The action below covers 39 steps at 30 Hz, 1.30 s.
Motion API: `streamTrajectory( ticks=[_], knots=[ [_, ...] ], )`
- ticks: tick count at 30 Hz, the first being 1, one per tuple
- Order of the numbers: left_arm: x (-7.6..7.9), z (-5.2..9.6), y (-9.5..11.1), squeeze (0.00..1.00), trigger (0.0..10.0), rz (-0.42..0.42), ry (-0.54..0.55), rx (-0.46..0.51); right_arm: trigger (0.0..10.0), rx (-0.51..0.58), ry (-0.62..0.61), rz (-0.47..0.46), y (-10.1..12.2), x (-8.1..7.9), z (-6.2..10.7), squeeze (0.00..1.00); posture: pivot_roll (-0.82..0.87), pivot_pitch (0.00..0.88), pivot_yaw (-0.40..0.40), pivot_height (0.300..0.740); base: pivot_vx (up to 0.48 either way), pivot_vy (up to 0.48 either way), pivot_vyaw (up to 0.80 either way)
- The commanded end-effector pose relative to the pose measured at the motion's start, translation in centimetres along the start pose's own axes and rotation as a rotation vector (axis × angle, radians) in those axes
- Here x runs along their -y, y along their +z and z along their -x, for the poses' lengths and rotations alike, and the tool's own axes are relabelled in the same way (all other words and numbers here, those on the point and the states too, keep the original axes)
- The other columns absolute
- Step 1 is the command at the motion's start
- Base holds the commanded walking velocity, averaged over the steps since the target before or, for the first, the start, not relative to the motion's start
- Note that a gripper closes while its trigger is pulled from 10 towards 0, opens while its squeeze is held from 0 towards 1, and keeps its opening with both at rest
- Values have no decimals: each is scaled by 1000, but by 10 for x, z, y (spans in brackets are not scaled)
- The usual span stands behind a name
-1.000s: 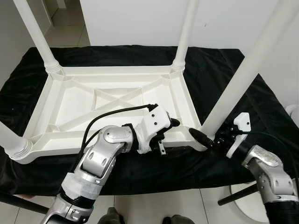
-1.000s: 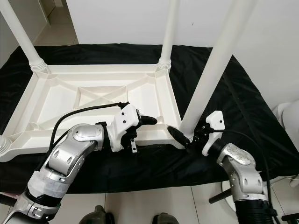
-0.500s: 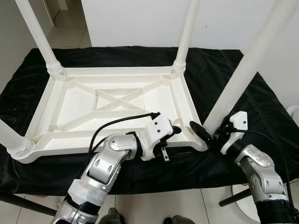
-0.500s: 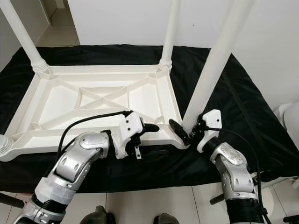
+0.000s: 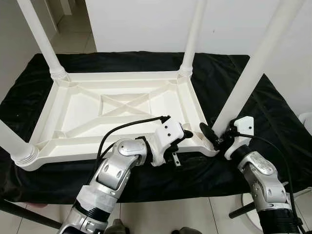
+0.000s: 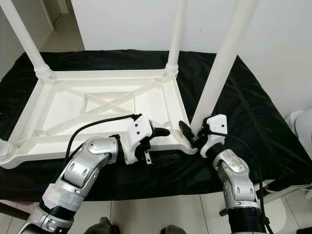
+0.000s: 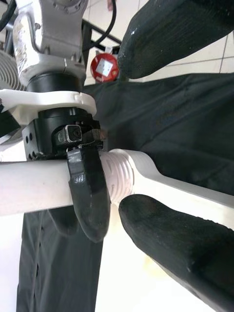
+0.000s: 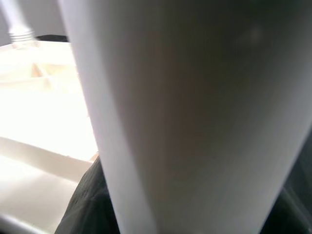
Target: Building children table
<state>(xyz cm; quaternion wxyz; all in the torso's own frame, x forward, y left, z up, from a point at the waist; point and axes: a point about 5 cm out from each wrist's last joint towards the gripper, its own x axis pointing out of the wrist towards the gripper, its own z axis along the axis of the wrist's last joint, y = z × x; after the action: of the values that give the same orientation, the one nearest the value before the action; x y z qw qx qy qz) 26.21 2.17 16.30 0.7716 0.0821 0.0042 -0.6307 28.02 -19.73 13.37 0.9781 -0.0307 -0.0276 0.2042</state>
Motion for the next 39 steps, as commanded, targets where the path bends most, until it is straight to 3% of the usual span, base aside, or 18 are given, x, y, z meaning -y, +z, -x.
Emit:
streamTrajectory(
  ticks=[1,7,10,11,12,15,20,24,25,26,27,35,39],
  knots=[
    [-11,1,0,0,10000,-10,174,-7,10000,-49,-45,-17,-8,4,2,0,-39,0,0,740,0,0,0],
    [-20,0,2,0,10000,-14,225,4,10000,-43,-322,-56,-7,-5,1,0,-38,0,0,740,0,0,0],
    [-21,0,2,0,10000,-15,232,8,10000,-41,-379,-70,-8,-8,1,0,-39,0,3,740,0,0,0],
    [-22,0,3,0,10000,-15,234,11,10000,-38,-458,-91,-9,-11,0,0,-42,0,3,740,0,0,0],
    [-23,0,3,0,10000,-19,236,12,10000,-43,-626,-118,-10,-19,-1,0,-43,0,2,740,0,0,0],
    [-24,0,3,0,10000,-21,239,11,10000,-45,-709,-117,-10,-23,-1,0,-45,0,0,740,0,0,0],
    [-26,0,3,0,10000,-15,246,16,10000,-44,-756,-163,-10,-32,-4,0,-39,0,-5,740,0,0,0],
    [-27,2,3,0,10000,-6,247,22,10000,-13,-674,-198,-5,-45,-14,0,-34,0,-5,740,0,0,0],
    [-28,4,3,0,10000,-10,250,19,10000,15,-645,-194,0,-44,-14,71,-25,0,-6,740,0,0,0],
    [-28,4,2,0,10000,-14,251,17,10000,31,-635,-189,3,-42,-13,796,-25,0,-6,740,0,0,0],
    [-29,5,2,0,10000,-17,254,17,10000,50,-624,-181,6,-41,-11,1000,-21,0,-8,740,0,0,0],
    [-30,7,2,0,10000,-19,260,14,10000,85,-574,-148,13,-39,-6,1000,-22,0,-12,740,0,0,0],
    [-30,6,2,0,10000,-20,258,15,10000,62,-489,-103,11,-33,4,1000,-26,0,-16,740,0,0,0]
  ],
)
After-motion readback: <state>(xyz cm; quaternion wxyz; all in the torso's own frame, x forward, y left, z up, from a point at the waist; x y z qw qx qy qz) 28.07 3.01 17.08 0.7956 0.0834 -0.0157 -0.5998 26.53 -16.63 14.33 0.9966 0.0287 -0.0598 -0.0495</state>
